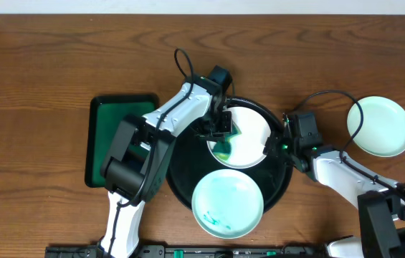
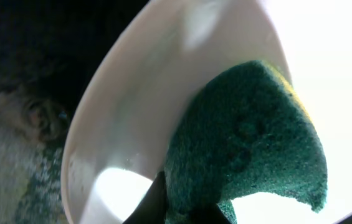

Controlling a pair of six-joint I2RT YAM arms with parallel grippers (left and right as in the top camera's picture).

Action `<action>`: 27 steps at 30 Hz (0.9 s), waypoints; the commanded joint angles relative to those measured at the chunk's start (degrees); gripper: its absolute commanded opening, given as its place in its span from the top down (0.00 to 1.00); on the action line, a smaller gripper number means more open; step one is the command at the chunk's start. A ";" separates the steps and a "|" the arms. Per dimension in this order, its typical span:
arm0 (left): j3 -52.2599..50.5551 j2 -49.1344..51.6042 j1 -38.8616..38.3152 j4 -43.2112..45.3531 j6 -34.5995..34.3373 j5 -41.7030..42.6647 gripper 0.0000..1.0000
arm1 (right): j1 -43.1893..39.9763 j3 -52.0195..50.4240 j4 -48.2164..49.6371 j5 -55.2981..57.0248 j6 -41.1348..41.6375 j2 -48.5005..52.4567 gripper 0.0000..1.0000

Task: Clean dirty plates on tray and stack at the side
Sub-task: 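Bring the sponge in the left gripper onto the pink plate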

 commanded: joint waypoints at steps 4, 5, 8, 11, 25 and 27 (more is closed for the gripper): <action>-0.90 5.20 1.36 -2.51 -2.64 -21.66 0.93 | 0.59 -1.77 -1.95 -0.20 -1.16 1.92 0.99; -0.48 5.20 0.79 -1.92 0.31 -16.41 0.93 | 0.59 -1.77 -1.92 -0.20 -1.16 1.92 0.99; -0.11 5.20 -1.11 1.29 3.61 -3.48 0.93 | 0.24 -1.77 -1.88 -0.20 -1.16 1.92 0.99; -0.11 5.20 -2.73 5.97 3.72 6.49 0.93 | -0.37 -1.77 -2.25 -0.20 -1.16 1.92 0.99; -0.11 5.20 -1.27 18.01 -4.83 13.51 0.93 | -0.96 -1.77 -4.04 -0.22 -1.14 1.92 0.99; -0.11 5.20 0.52 17.81 -6.73 8.85 0.93 | -0.96 -1.77 -4.48 -0.24 -1.14 1.92 0.99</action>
